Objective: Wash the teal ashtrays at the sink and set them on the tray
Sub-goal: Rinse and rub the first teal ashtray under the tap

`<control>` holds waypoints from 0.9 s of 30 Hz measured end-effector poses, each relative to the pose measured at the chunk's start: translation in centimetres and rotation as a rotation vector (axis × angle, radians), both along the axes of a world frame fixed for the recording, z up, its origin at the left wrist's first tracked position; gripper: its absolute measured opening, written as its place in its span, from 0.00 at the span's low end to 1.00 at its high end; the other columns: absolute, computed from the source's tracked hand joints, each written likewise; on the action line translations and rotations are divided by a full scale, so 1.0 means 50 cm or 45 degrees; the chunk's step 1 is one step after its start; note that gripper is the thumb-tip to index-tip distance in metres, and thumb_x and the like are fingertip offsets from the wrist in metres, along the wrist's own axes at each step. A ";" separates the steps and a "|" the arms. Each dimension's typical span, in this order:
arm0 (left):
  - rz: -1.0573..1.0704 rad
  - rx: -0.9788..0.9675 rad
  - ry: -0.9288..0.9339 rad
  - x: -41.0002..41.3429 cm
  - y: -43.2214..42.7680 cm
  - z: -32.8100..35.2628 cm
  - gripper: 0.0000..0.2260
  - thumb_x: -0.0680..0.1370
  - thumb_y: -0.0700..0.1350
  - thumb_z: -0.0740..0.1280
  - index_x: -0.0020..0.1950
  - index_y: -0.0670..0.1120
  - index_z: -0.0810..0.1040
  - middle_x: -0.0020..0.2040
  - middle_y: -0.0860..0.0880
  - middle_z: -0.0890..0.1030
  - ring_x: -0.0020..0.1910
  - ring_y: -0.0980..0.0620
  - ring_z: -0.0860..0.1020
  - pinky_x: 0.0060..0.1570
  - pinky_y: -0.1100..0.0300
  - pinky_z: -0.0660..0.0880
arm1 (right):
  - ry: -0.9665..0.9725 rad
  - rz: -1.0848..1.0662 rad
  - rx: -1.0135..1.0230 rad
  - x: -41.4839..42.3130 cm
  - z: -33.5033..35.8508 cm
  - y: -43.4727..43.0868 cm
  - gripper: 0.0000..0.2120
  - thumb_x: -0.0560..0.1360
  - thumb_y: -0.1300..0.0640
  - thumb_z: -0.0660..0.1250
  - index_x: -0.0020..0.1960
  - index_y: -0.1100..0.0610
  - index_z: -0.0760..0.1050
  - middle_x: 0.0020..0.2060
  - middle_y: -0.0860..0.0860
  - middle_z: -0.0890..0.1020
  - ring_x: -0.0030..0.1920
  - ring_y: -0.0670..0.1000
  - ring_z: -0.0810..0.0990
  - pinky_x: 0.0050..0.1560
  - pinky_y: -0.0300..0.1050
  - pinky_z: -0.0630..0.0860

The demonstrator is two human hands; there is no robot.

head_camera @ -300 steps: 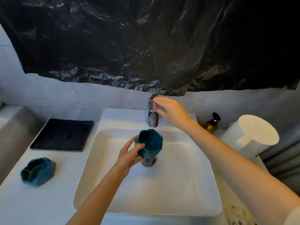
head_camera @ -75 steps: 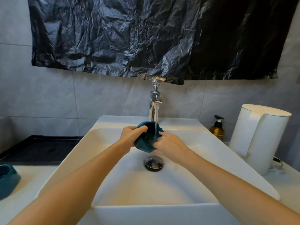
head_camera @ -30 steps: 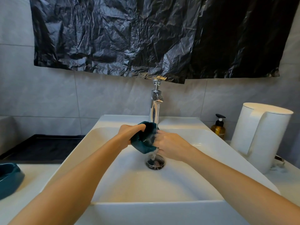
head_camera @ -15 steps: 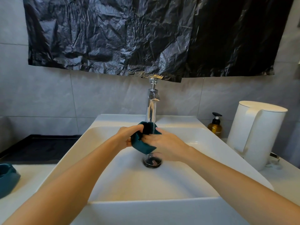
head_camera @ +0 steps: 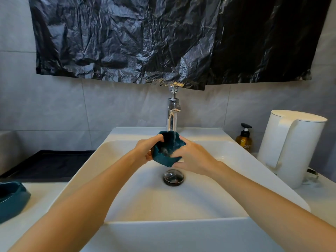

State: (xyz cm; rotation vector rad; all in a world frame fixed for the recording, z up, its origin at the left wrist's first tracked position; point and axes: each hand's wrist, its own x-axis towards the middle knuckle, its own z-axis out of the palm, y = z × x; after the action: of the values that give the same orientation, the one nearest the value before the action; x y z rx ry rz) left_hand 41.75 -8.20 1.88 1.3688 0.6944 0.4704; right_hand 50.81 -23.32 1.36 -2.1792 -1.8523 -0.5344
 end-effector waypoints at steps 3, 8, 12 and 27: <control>0.018 -0.026 -0.055 0.004 -0.005 0.007 0.10 0.73 0.46 0.69 0.51 0.43 0.75 0.54 0.41 0.80 0.55 0.42 0.79 0.47 0.55 0.79 | -0.320 -0.056 -0.056 -0.005 0.016 0.004 0.12 0.74 0.47 0.66 0.52 0.53 0.81 0.47 0.51 0.84 0.59 0.52 0.76 0.73 0.45 0.60; 0.142 0.003 -0.152 0.013 -0.004 0.002 0.14 0.73 0.46 0.69 0.56 0.41 0.76 0.53 0.41 0.80 0.53 0.45 0.79 0.46 0.57 0.79 | -0.084 -0.155 -0.052 -0.069 0.004 0.041 0.11 0.79 0.53 0.61 0.56 0.58 0.75 0.54 0.54 0.81 0.56 0.57 0.78 0.53 0.49 0.73; 0.232 -0.056 -0.179 0.009 0.003 0.004 0.15 0.72 0.45 0.71 0.55 0.41 0.75 0.53 0.42 0.79 0.50 0.45 0.79 0.40 0.59 0.79 | 0.017 -0.066 0.050 -0.052 -0.011 0.044 0.09 0.80 0.56 0.61 0.52 0.58 0.77 0.48 0.54 0.82 0.50 0.55 0.79 0.52 0.48 0.74; 0.100 -0.617 -0.449 0.017 -0.042 0.025 0.18 0.76 0.45 0.67 0.64 0.40 0.73 0.57 0.41 0.79 0.49 0.46 0.78 0.31 0.55 0.79 | 0.613 -0.118 0.680 -0.050 -0.014 0.085 0.08 0.80 0.53 0.61 0.44 0.54 0.74 0.74 0.49 0.56 0.74 0.48 0.49 0.66 0.41 0.54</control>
State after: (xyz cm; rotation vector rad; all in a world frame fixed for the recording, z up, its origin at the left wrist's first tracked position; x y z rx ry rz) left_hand 42.61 -10.31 3.12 0.7804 0.5261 0.5470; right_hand 48.28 -19.07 0.64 -1.8277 -1.1970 -0.4114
